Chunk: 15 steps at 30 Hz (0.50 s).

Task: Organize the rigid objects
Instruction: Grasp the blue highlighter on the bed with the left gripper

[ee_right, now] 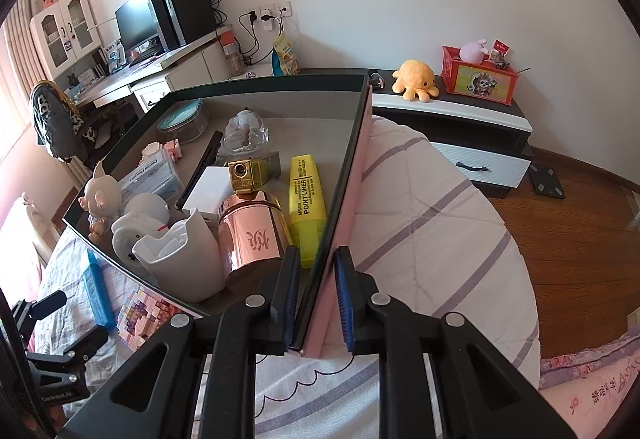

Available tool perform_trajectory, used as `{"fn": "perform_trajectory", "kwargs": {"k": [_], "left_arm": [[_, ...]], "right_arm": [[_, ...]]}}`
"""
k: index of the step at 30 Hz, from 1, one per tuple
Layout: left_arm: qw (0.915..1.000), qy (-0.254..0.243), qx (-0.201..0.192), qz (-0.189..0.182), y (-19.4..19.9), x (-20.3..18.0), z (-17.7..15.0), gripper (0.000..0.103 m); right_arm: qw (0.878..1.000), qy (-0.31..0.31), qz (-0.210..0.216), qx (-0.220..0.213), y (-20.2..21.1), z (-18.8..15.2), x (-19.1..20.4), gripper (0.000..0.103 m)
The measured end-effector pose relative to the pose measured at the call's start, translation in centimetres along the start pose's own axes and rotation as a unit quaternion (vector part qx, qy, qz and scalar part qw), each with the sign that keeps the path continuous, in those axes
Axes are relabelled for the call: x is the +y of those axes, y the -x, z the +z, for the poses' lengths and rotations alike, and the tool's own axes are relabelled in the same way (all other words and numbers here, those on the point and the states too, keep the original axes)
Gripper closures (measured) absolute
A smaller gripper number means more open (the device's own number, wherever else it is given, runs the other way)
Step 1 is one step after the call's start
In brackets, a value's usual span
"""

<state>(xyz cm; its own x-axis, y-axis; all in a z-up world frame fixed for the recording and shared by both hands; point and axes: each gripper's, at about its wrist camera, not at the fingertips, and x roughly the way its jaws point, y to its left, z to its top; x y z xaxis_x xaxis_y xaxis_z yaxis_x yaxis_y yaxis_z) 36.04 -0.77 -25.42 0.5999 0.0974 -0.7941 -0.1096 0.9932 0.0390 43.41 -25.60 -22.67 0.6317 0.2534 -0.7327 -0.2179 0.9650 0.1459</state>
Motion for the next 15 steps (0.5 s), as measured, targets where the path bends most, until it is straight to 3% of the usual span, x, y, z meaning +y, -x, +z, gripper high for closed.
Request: {"fn": "perform_trajectory", "kwargs": {"k": [4, 8, 10, 15], "left_arm": [[0.9978, 0.046, -0.003, 0.046, 0.0, 3.8, -0.5, 0.003], [0.9953, 0.086, 0.005, -0.046, 0.5, 5.0, -0.9, 0.004], [0.9943, 0.083, -0.010, -0.066, 0.7, 3.9, -0.3, 0.004], [0.9988, 0.044, 0.011, -0.020, -2.1, 0.8, 1.6, 0.002]], "right_arm": [[1.000, 0.000, 0.000, 0.000, -0.1, 0.0, 0.0, 0.085], [1.000, 0.001, 0.000, 0.000, -0.1, 0.0, 0.1, 0.085], [1.000, 0.002, -0.002, 0.000, -0.1, 0.1, 0.0, 0.085], [1.000, 0.003, -0.001, 0.001, -0.1, 0.1, 0.2, 0.085]]}}
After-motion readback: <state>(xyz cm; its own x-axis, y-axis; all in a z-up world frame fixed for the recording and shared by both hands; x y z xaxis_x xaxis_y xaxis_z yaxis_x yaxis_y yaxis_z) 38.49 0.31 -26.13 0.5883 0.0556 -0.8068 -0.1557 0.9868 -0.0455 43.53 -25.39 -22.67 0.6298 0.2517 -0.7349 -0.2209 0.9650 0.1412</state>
